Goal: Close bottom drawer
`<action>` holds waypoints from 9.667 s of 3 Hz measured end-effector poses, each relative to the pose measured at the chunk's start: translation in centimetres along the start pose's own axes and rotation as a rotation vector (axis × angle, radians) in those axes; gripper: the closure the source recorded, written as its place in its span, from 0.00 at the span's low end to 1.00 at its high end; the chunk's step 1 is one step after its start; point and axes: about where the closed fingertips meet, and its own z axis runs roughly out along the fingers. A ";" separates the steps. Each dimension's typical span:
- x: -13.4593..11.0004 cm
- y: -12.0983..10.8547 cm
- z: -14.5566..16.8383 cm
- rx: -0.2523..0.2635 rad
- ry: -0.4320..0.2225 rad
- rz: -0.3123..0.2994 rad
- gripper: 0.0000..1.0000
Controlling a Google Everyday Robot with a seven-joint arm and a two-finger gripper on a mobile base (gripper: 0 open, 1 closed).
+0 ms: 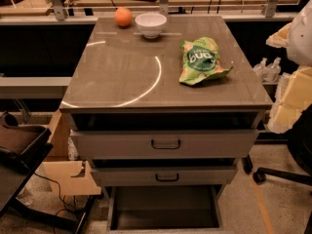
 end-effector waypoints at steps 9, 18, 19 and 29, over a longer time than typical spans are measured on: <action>23.3 15.9 23.7 -0.117 0.335 0.131 0.00; 23.7 31.1 50.9 -0.424 0.043 -0.068 1.00; 22.5 32.2 54.3 -0.407 -0.003 -0.112 1.00; 12.3 38.4 75.1 -0.404 0.085 -0.384 1.00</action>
Offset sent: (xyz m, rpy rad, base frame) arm -0.0434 -0.0592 -0.0938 -0.2325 0.0737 -0.1081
